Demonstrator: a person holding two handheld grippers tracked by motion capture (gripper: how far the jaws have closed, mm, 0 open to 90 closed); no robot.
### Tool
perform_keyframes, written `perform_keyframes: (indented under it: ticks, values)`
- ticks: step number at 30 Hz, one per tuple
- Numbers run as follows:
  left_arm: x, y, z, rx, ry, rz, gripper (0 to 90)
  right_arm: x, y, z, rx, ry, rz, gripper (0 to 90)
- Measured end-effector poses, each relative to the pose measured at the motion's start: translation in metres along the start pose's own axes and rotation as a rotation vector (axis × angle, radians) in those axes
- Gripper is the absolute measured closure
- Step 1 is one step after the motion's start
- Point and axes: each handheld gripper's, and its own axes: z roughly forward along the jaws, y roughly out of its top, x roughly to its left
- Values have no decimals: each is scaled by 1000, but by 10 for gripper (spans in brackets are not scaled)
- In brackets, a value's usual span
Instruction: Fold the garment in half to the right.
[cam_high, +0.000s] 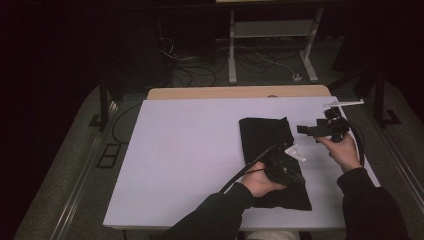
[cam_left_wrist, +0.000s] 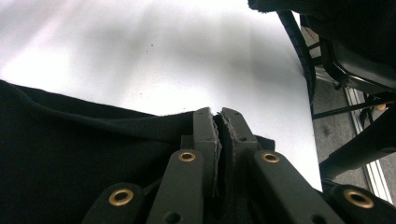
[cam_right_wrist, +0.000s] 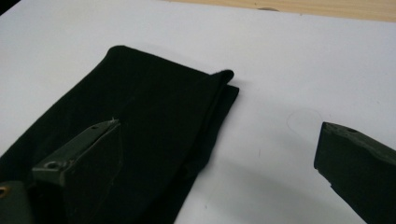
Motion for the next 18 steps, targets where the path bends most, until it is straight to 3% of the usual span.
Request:
perform_keyframes:
  ticks: [3, 7, 14, 18]
  values:
    - [-1, 3, 3, 12, -5, 2, 838, 1, -5, -6, -15, -2, -2, 0]
    - [-3, 8, 7, 40, -3, 35, 838, 3, -9, -16, -42, -10, -5, 0]
    - [-1, 8, 12, 64, -11, 22, 837, 0, -24, -38, -126, -12, 26, 0]
    - [-1, 8, 15, 78, -8, 39, 837, -1, -31, -46, -135, -12, 37, 0]
